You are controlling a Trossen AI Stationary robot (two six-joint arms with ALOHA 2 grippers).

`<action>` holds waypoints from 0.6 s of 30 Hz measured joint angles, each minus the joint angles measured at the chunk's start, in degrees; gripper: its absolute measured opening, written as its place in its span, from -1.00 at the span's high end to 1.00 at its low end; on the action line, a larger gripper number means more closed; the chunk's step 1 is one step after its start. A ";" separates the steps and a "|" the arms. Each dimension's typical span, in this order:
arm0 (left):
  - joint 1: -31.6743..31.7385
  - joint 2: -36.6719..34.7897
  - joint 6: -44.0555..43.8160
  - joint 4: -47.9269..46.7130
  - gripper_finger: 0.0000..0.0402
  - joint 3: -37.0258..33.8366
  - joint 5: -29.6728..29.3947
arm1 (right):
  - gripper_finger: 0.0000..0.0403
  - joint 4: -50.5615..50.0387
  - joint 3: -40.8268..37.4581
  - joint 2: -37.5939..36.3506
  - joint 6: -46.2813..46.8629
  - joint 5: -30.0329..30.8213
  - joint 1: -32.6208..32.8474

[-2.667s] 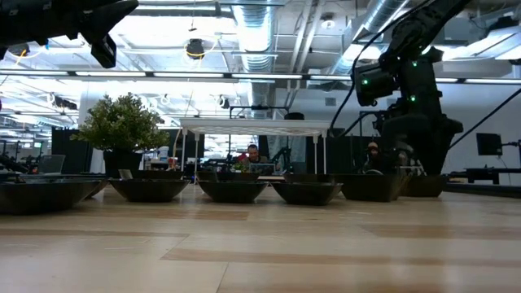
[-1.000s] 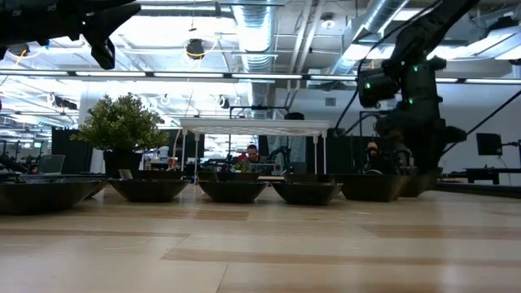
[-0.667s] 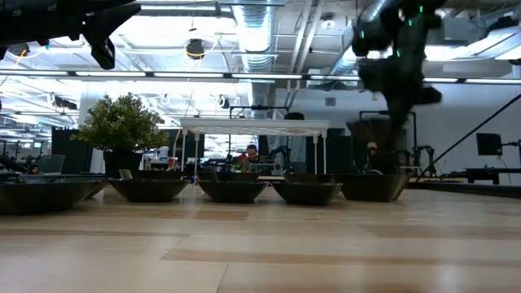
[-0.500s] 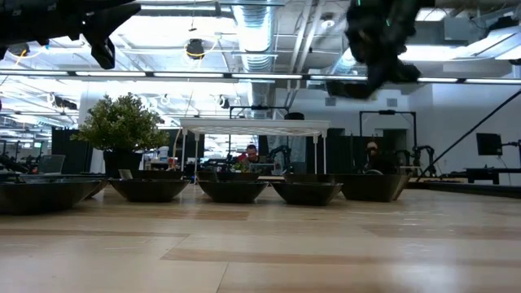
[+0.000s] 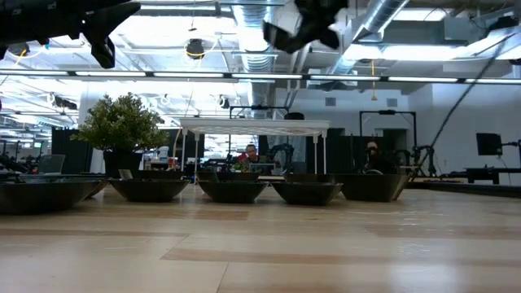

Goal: Pick & Place Mini shaped plates
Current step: Put the distorted square plate on the shelf

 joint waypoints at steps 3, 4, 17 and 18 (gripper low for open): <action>0.00 0.00 0.00 0.04 0.67 0.00 0.00 | 0.98 -0.27 8.77 7.56 -3.40 0.01 -0.45; 0.00 0.00 0.00 0.04 0.67 0.00 0.00 | 0.98 -0.46 11.65 9.98 -4.20 0.01 -0.72; 0.00 0.00 0.01 0.26 0.67 0.00 -0.13 | 0.97 -3.79 20.03 24.92 -8.96 0.02 -5.39; 0.00 0.00 0.00 0.24 0.67 0.00 -0.24 | 0.97 -3.93 20.03 25.17 -9.98 0.06 -5.62</action>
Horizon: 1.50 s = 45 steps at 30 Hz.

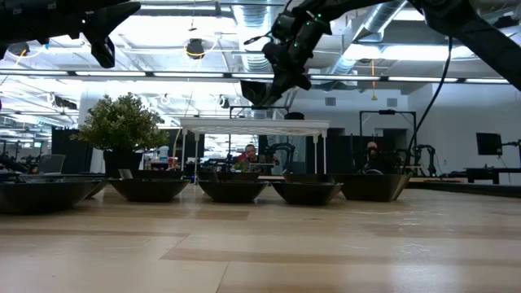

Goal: Pick & Place Mini shaped plates
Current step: Put the distorted square plate on the shelf

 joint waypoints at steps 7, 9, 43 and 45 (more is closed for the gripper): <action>0.00 0.00 0.00 0.21 0.67 0.00 -0.49 | 0.99 -0.08 0.02 -0.06 -5.96 0.26 -0.53; 0.00 0.00 0.01 0.21 0.67 0.00 -0.58 | 0.99 0.27 0.02 -0.06 -6.13 0.24 -0.57; 0.00 0.00 0.02 0.86 0.67 0.00 -0.62 | 0.95 1.27 0.00 4.56 -7.74 3.39 -0.52; 0.00 0.00 0.02 0.86 0.67 0.00 -0.62 | 0.95 1.85 0.00 4.56 -7.74 3.39 -0.52</action>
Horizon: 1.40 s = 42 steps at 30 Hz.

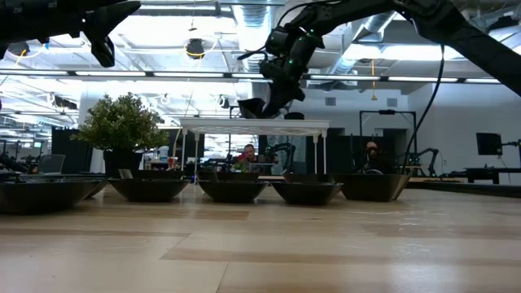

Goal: Pick & Place Mini shaped plates
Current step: Put the distorted square plate on the shelf, then stack the distorted square plate on top of the distorted square plate on the shelf

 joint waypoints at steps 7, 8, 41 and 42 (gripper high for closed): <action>0.00 0.00 -0.14 0.00 0.67 0.00 0.00 | 0.95 0.86 0.00 0.00 0.06 0.02 0.35; 0.00 0.00 -0.15 0.00 0.67 0.00 0.00 | 0.95 0.86 0.00 0.00 0.06 0.04 0.37; 0.00 0.00 -0.15 0.02 0.67 0.00 0.00 | 0.64 2.88 0.00 -0.07 0.15 -0.01 0.26; 0.00 0.00 -0.15 0.02 0.67 0.00 0.00 | 0.64 3.28 0.00 -0.15 0.15 -0.13 0.26</action>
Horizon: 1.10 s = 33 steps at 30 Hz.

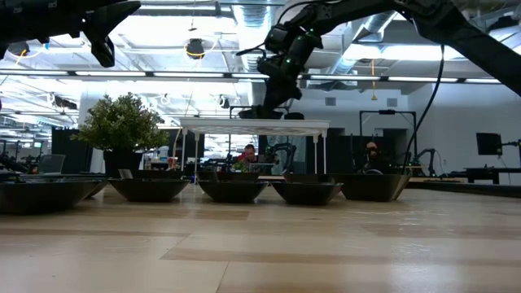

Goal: Pick & Place Mini shaped plates
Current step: Stack the distorted square plate on top of the distorted square plate on the shelf

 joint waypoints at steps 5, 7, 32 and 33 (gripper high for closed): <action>0.00 0.00 0.00 -0.02 0.67 0.00 0.00 | 0.64 0.14 0.55 -0.75 -0.12 -0.05 0.47; 0.00 0.00 0.00 -0.02 0.67 0.00 0.01 | 0.64 -0.94 1.59 -0.85 -0.13 -0.28 0.70; 0.00 0.46 0.02 -0.08 0.67 0.02 0.02 | 0.64 -28.19 -22.14 -11.99 6.92 -6.30 20.05; 0.00 0.50 0.02 -0.08 0.67 0.02 0.02 | 0.64 -27.94 -25.15 -12.97 7.77 -6.30 20.53</action>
